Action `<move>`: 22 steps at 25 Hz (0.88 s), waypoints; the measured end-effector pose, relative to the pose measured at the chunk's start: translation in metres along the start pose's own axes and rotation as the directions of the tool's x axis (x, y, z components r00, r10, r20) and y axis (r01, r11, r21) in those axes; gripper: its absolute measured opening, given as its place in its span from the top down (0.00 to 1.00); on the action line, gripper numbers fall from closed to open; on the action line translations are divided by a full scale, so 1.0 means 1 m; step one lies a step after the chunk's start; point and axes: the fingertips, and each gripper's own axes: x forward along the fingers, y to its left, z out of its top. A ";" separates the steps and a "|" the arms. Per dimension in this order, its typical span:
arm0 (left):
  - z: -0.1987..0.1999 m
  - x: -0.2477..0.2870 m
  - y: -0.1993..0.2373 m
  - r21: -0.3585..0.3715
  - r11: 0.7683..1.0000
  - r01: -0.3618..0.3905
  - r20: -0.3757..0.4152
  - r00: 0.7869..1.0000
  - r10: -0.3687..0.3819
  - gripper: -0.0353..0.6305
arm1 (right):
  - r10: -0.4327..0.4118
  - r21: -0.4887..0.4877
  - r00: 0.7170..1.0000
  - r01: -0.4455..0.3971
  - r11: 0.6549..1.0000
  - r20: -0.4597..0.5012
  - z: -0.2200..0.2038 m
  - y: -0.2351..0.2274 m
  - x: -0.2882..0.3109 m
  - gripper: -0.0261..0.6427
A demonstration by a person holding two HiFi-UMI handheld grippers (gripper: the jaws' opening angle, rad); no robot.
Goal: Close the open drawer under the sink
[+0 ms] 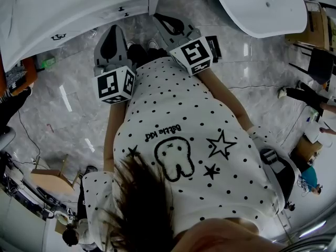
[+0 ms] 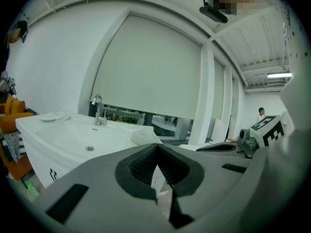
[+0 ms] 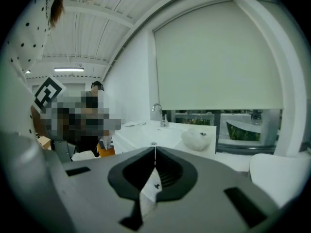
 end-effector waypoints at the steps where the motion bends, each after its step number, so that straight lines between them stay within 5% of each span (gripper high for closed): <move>1: 0.001 0.000 0.000 0.002 1.000 0.002 0.002 1.000 -0.002 0.94 | 0.000 -0.002 1.000 0.000 1.000 0.002 0.001 0.001 0.001 0.94; 22: 0.004 -0.002 0.007 -0.003 1.000 -0.021 0.022 1.000 0.021 0.94 | 0.012 -0.031 1.000 -0.012 0.999 0.014 0.007 0.002 0.007 0.94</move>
